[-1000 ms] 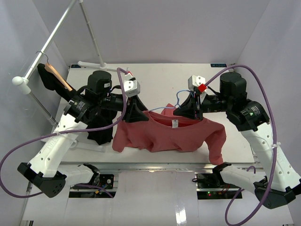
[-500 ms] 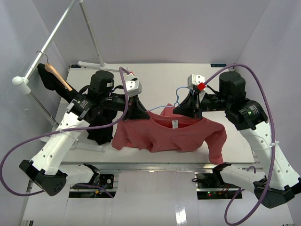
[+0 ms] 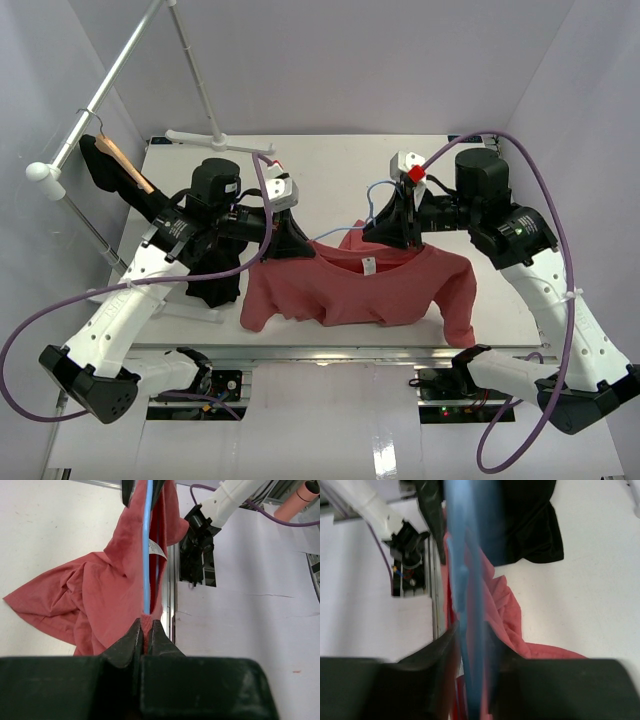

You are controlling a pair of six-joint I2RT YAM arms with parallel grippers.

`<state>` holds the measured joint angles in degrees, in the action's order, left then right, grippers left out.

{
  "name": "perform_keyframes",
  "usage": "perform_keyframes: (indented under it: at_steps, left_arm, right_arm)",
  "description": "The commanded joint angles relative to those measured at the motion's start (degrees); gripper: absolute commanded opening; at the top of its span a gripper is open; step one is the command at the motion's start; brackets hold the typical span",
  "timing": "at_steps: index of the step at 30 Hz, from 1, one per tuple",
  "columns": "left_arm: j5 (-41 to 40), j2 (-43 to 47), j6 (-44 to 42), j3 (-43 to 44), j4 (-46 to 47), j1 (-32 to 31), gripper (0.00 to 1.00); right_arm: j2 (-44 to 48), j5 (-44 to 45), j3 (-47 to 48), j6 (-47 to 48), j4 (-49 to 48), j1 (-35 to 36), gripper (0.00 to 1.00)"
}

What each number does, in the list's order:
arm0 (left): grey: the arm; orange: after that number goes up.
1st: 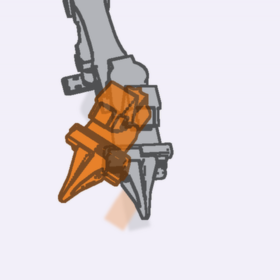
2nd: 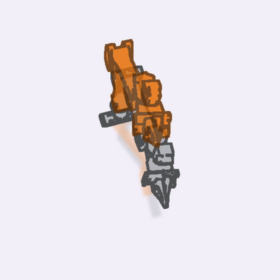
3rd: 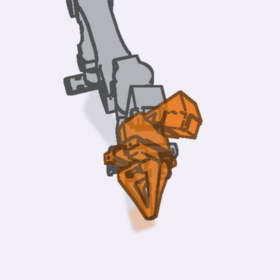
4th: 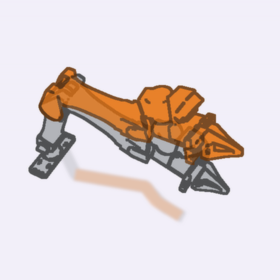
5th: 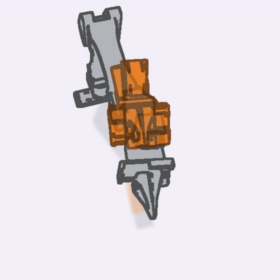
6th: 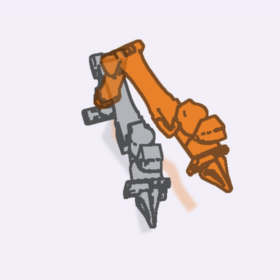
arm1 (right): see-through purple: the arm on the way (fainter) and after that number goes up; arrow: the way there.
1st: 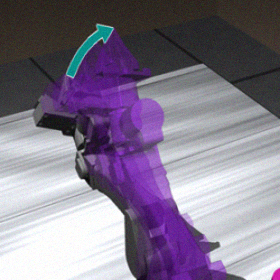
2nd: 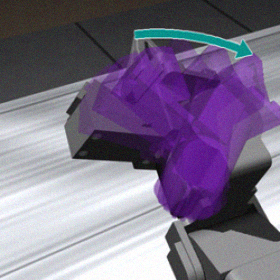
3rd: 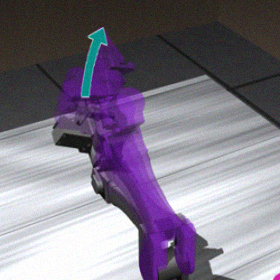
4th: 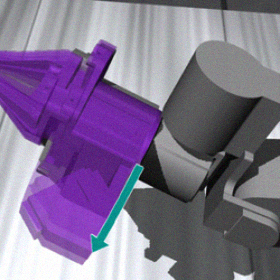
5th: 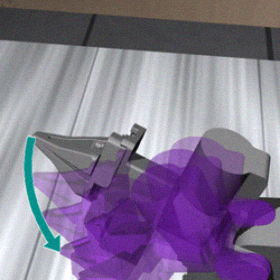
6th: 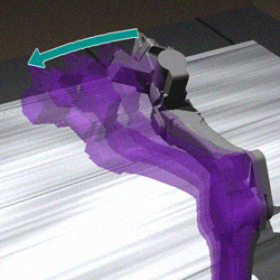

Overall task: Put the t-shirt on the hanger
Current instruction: Place the hanger at the clothesline.

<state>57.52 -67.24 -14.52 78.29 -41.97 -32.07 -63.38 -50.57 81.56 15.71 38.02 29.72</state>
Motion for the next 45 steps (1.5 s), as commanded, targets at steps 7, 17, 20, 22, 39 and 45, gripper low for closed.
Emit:
perform_keyframes:
  at_steps: [7,17,20,22,39,45]
  left_arm:
    - [-15.93,4.95,8.29,-7.3,8.05,-0.79,0.0]
    - [-43.68,2.18,23.67,-5.17,9.24,-0.72,0.0]
    - [-52.59,2.36,24.88,-5.2,10.91,-0.72,0.0]
    - [-58.57,3.46,25.88,-6.1,12.63,-0.72,0.0]
    - [-93.15,2.77,40.56,-2.17,9.47,-0.63,0.0]
    - [-103.1,1.57,42.23,-1.2,9.45,-0.63,0.0]
  right_arm:
    - [0.28,18.95,-0.03,-9.91,-10.07,-0.1,0.77]
    - [10.07,32.29,-4.5,-18.02,-15.95,-0.1,0.9]
    - [12.78,33.15,-6.1,-18.48,-16.91,-0.16,0.91]
    - [14.1,34.02,-6.89,-18.54,-17.03,-0.12,0.91]
    - [14.69,34.33,-10.29,-18.93,-18.58,-0.1,0.92]
    - [14.07,34.39,-10.46,-18.79,-19.04,-0.1,0.92]
